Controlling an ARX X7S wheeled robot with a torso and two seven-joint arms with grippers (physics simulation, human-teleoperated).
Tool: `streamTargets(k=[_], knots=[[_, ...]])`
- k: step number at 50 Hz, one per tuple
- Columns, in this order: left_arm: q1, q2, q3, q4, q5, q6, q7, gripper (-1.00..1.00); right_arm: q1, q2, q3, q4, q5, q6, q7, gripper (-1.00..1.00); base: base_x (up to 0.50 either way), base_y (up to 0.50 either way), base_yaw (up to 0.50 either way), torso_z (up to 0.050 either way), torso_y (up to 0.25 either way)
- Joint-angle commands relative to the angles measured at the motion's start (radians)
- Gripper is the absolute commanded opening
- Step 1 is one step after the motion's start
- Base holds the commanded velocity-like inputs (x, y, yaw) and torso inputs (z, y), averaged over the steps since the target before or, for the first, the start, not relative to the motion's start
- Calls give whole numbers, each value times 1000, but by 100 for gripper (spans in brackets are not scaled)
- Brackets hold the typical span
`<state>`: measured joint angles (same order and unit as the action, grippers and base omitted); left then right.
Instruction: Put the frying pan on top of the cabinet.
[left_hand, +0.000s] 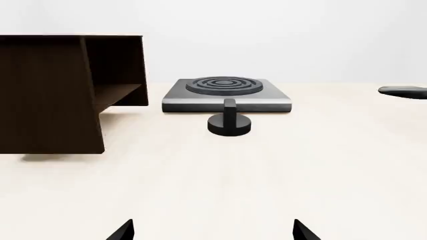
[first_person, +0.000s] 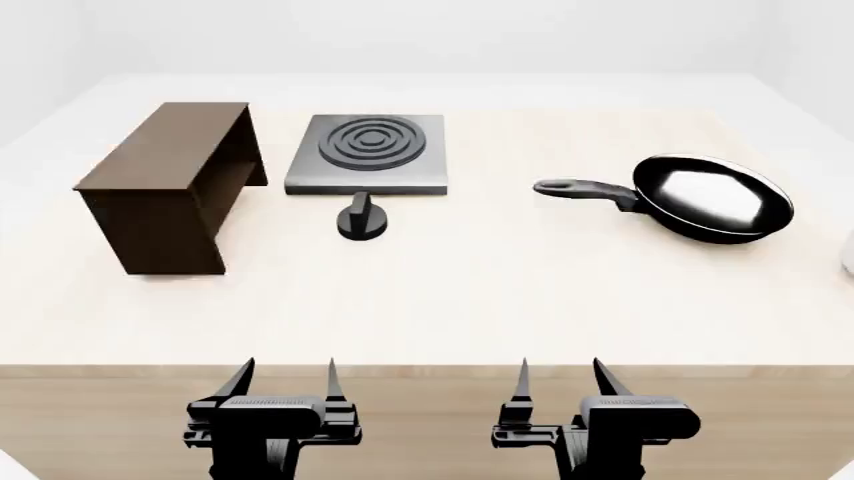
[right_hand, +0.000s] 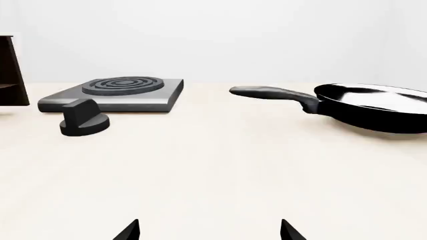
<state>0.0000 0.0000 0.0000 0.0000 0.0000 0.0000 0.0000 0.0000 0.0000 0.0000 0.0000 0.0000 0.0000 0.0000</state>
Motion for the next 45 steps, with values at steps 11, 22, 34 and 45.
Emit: streamTargets(k=[11, 22, 34, 45], knots=[[0, -44, 63, 11, -35, -5, -49, 100, -16, 51, -43, -34, 57, 11, 43, 100, 0, -5, 0, 0, 0], [-3, -62, 85, -7, -57, 1, -69, 100, -18, 65, -54, -15, 98, 22, 56, 100, 0, -500, 0, 0, 0], [-1, -75, 103, -16, -79, 6, -83, 100, -18, 81, -66, -9, 119, 21, 71, 100, 0, -500, 0, 0, 0], [-53, -111, 119, 110, -79, -154, -102, 100, 31, 111, -69, -157, 121, 210, 121, 100, 0, -318, 0, 0, 0]])
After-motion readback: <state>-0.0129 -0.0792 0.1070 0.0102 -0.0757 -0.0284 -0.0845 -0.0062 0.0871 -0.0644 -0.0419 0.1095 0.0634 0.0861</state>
